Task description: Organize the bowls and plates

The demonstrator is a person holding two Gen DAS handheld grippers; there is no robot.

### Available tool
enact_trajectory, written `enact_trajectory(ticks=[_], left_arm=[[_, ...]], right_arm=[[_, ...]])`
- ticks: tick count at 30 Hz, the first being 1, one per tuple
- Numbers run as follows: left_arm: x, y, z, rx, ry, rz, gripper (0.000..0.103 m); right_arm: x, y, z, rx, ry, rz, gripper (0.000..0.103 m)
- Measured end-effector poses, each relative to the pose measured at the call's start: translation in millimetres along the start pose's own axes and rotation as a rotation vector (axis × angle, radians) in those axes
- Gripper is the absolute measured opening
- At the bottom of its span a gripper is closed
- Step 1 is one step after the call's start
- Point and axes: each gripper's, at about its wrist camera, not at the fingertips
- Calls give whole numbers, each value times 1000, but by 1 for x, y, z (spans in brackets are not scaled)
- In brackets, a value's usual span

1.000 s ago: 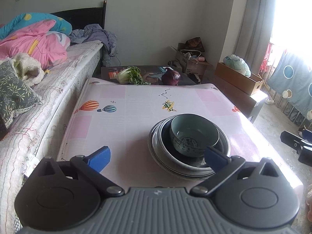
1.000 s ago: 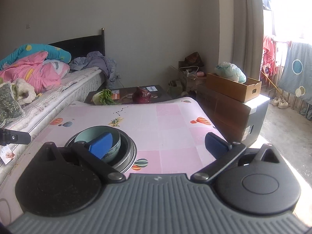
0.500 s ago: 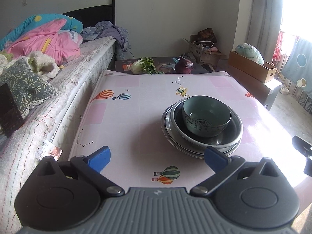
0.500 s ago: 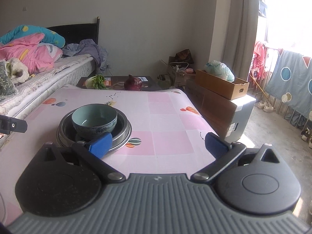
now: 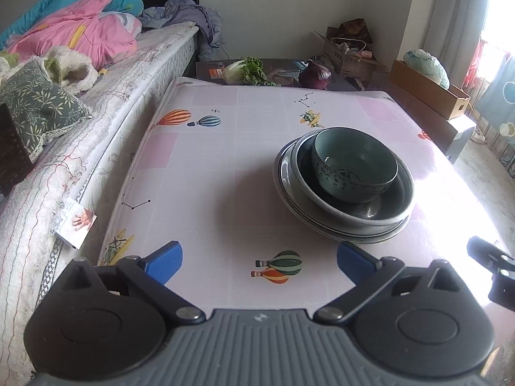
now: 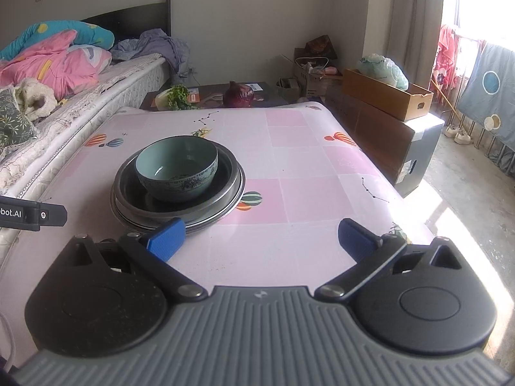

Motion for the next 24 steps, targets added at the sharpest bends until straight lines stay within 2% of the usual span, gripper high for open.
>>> enact_trajectory(ticks=[6, 24], left_arm=[[10, -5, 4, 19, 15, -46, 103], [13, -7, 18, 62, 38, -75, 103]], right_arm=[[12, 1, -5, 20, 11, -47, 102], [24, 4, -7, 38, 21, -86, 102]])
Point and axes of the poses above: each gripper's, at about its wrist camera, not at the fingertips, and x roughly the way its jaws point, z to its right, y to its top, and after that the axes turned 2 degrees about z, right-handed
